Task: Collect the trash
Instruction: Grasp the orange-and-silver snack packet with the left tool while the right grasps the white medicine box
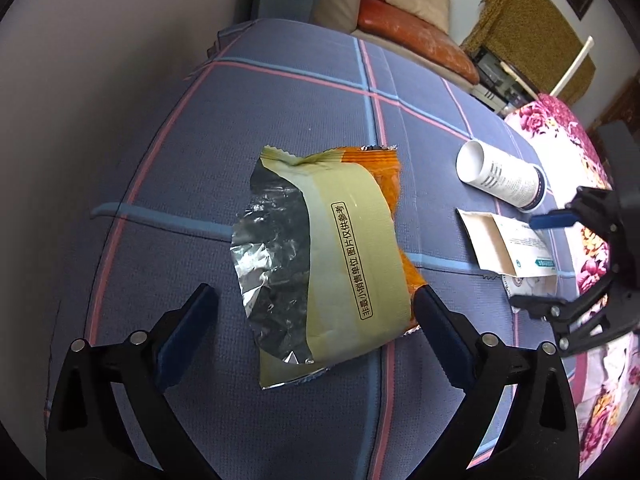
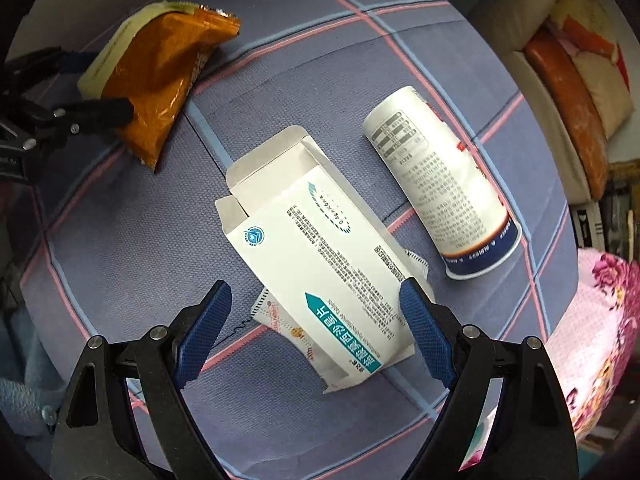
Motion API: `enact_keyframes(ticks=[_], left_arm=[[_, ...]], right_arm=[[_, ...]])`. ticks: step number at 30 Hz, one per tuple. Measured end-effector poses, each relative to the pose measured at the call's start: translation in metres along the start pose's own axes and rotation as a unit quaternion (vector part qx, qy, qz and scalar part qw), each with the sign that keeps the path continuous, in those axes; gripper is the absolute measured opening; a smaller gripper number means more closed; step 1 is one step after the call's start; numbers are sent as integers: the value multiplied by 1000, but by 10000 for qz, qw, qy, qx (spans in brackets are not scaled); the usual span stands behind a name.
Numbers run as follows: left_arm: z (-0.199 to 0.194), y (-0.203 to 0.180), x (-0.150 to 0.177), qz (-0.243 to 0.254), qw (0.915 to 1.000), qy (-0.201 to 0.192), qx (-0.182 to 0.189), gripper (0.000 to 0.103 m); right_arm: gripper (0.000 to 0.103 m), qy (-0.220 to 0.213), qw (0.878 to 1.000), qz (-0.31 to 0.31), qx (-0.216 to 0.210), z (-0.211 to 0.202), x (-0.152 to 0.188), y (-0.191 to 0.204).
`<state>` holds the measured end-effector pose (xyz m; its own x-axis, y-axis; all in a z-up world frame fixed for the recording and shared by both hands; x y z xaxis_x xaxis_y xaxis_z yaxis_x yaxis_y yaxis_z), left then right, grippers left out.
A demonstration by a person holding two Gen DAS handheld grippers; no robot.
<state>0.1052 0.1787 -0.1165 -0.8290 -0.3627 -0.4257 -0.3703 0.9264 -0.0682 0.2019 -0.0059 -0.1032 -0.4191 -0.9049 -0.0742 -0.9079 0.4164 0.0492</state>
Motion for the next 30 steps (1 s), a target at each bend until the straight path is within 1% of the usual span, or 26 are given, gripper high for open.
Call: enact_keyframes(ticks=[3,5,6,7,9,12,15,17,18,19,20,21,23,25,27,30], left_arm=[[2,-3,-2,35,10000,-37,-17,99],[3,-3,-3,18,10000,-53,-5,99],[3,-4,-4,5,10000,-55,-1,99],[4,-4,-4,-11,10000,-56,-3,99],[5,-5,-6,-23,10000,-59,-5,99],[6,-7,-6,-44,10000,-80,-14,97],[3,-10,-5,-98,9998,-137,59,82],[2,-12,-4,-128,9997,-141,148,69],[1,-12,-4,-152,9996,-155,173,67],[0,-12,-3,-174,9995,-162,193,61],[-1,-11,-2,-202,9995,-172,194,54],[-3,-11,-2,-223,9995,-194,143,51],[-4,-11,-1,-219,9995,-155,162,50],[-6,-13,1,-171,9996,-143,179,49],[-12,-16,4,-87,9996,-159,229,49],[-22,-22,8,1,9992,-223,331,48]], right_arm=[[82,10,10000,-19,-70,4,-9,-7],[82,-93,9997,103,-176,4,-10,-13],[81,-139,9996,148,-221,3,-9,-14],[76,-247,9991,213,-276,1,-9,-14],[72,-371,9984,289,-316,-2,-7,-13],[68,-481,9968,480,-419,-8,-5,-10],[63,-616,9937,684,-635,-16,-2,-6],[61,-730,9900,882,-829,-24,0,-3],[60,-763,9884,953,-900,-25,1,-2],[58,-827,9848,1111,-1049,-31,3,-2],[56,-878,9832,1172,-1092,-33,4,-2],[54,-960,9815,1228,-1110,-36,5,-1],[39,-1193,9726,1498,-1320,-47,12,1],[31,-1235,9693,1621,-1376,-49,18,2],[30,-1271,9679,1699,-1351,-50,23,2],[29,-1410,9618,1961,-1285,-56,36,-4]])
Point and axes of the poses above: each gripper's, at about its wrist camera, not at the fingertips, and z roughly the way its jaws point, y to its left, x to its underside, the point moved 1 cm from there along z, roughly the way its jaws point, and after that the axes turned 12 degrees about -x, right-handed, at the moved point
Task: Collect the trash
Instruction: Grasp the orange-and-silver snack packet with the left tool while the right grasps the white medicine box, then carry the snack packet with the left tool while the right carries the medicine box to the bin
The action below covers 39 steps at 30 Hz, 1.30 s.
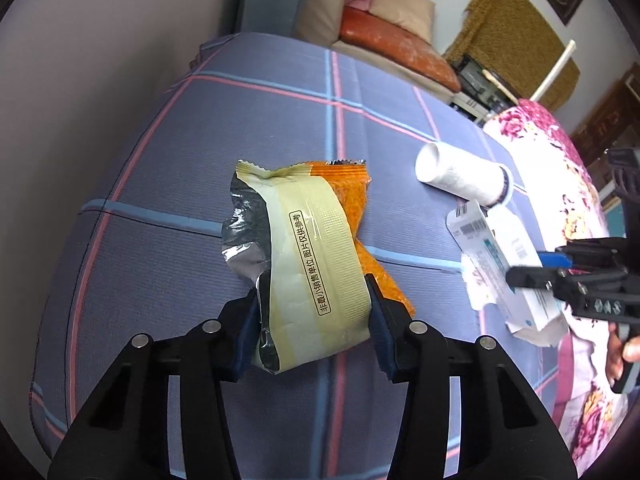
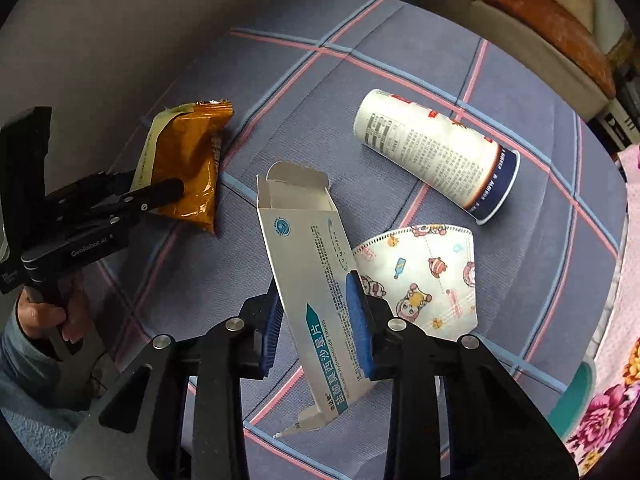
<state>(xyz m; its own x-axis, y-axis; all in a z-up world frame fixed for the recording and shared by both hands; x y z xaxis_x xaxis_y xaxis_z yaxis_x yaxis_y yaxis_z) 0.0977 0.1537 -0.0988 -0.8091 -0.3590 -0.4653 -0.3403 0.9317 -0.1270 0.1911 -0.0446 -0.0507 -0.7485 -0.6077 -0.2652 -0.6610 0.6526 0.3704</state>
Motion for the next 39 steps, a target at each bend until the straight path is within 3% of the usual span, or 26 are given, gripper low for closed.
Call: enact_keyframes(ticks=[6,11,19,21,33,39], left_arm=[[-11,-15,1,151,9996,2,236,48],[-19,-30,4,280,9992,-15,284,49],[-27,-73,9,609,9973,-9,416,49],[-27,-89,9,748,9962,-17,436,49],[-31,-179,17,1532,9866,-6,565,49],[-26,-229,23,1899,9789,116,743,49]], right_arm=[[26,-399,9980,463,176,-20,19,-26],[14,-948,9920,821,112,-43,39,-36],[13,-1534,9832,985,-86,-80,66,-68],[13,-1592,9818,1029,-118,-70,64,-62],[13,-2397,9579,1567,-206,-102,112,-86],[13,-2944,9354,1955,-118,-133,151,-112]])
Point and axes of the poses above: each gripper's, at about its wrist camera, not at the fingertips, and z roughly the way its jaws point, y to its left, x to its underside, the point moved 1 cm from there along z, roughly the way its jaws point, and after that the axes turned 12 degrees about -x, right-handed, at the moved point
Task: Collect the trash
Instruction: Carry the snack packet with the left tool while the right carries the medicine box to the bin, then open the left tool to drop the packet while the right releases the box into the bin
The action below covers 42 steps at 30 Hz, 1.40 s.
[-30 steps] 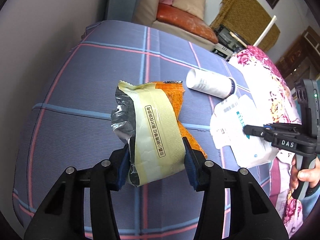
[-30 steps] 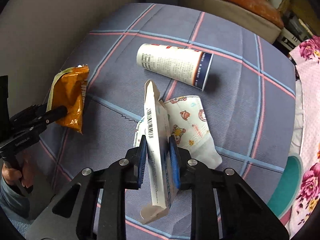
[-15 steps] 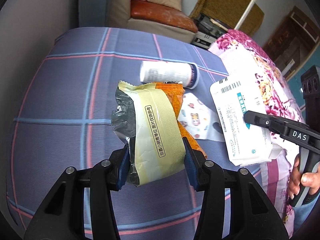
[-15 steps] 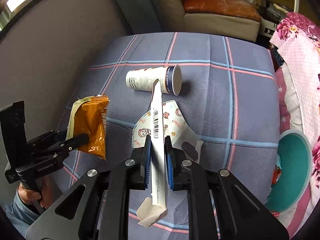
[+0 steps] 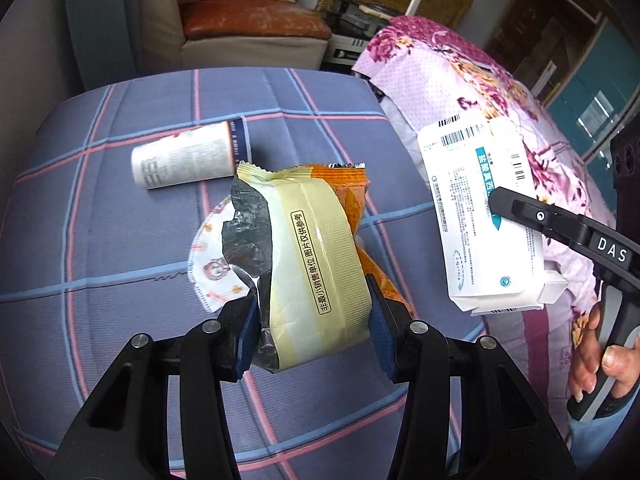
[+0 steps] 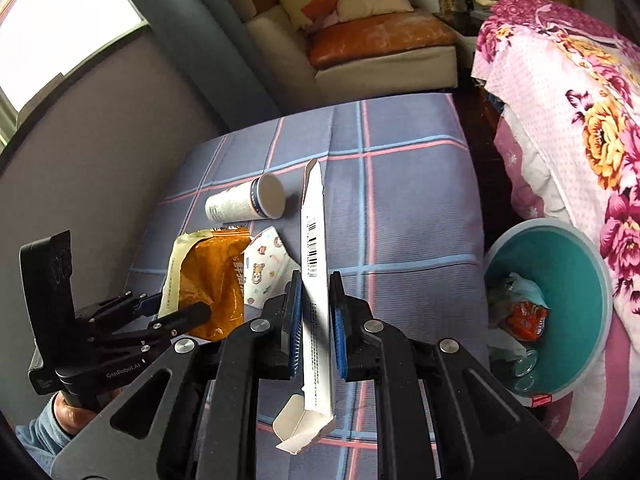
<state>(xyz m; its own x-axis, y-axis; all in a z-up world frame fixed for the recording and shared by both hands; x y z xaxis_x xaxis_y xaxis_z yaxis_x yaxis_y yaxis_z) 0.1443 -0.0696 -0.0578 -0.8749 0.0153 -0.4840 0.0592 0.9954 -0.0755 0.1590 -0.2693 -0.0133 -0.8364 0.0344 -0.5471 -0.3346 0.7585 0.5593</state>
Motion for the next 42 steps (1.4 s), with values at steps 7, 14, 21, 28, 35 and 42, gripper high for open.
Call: enact_keyframes(ticks=[7,14,21,28,35,42], left_arm=[[7,-63,-13,617,9981,11,92,49],[14,-121,-27,1137,9933,9,204,49],[25,-174,-37,1532,9875,34,362,49],[42,-211,-38,1748,9834,162,468,49],[59,-226,-40,1805,9822,298,427,50],[74,-239,-44,1902,9803,367,374,50]], right_arm=[[13,-410,9981,418,166,-50,2,-41],[13,-768,9933,784,351,-79,4,-81],[13,-1028,9878,972,643,-102,11,-119],[13,-1070,9835,1190,843,-123,22,-150],[13,-1091,9808,1323,931,-133,27,-174],[13,-1098,9785,1405,1039,-138,31,-192]])
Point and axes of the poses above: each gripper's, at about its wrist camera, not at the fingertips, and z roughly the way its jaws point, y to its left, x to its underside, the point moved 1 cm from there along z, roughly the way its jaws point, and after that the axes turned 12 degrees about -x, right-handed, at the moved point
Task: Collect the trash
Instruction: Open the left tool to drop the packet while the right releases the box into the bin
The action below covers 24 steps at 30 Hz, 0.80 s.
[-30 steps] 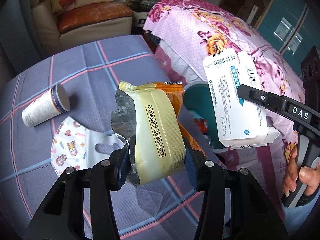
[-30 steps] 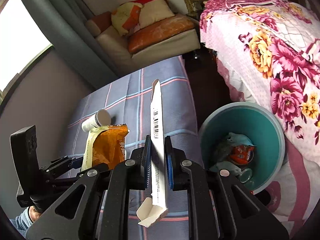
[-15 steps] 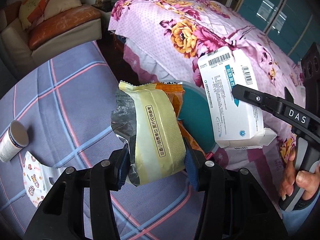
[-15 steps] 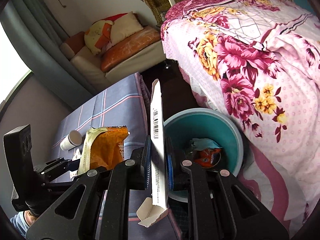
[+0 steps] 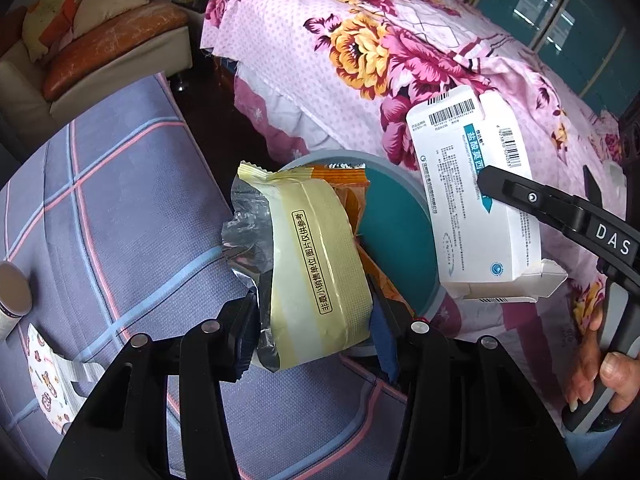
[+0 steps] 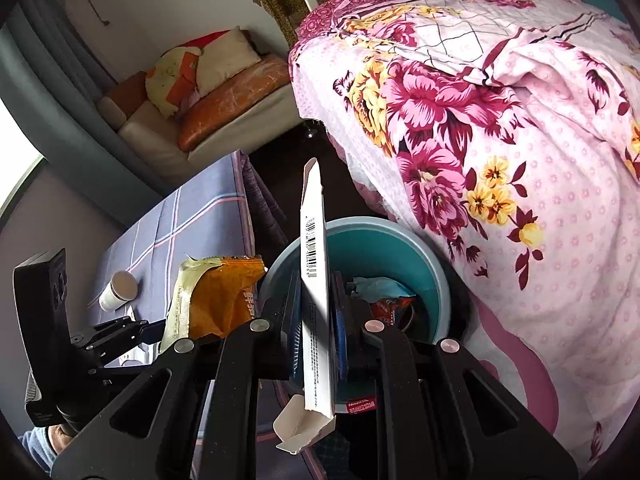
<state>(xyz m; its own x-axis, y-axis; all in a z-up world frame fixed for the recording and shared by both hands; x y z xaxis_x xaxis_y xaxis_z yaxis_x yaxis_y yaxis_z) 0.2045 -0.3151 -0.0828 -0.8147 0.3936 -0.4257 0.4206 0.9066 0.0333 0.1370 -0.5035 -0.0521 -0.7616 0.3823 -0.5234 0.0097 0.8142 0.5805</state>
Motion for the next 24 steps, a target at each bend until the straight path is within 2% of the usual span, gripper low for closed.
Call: enact_keyframes(ticks=[5,8,13,22,24], left_arm=[[11,-7,-4,62,10000,64,-15,53],[13,-10,-5,96,9999,31,-111,65],[15,-9,-6,64,9998,36,-171,78],[9,1,1,-51,9999,5,-144,87],[7,5,3,-114,9999,19,-106,87]], right_arm=[[14,38,9999,99,66,1,-1,-7],[14,71,9998,132,107,4,-2,-9],[14,124,9997,153,138,11,-2,-14],[14,192,9995,153,207,21,-2,-15],[18,236,9993,164,240,24,-2,-14]])
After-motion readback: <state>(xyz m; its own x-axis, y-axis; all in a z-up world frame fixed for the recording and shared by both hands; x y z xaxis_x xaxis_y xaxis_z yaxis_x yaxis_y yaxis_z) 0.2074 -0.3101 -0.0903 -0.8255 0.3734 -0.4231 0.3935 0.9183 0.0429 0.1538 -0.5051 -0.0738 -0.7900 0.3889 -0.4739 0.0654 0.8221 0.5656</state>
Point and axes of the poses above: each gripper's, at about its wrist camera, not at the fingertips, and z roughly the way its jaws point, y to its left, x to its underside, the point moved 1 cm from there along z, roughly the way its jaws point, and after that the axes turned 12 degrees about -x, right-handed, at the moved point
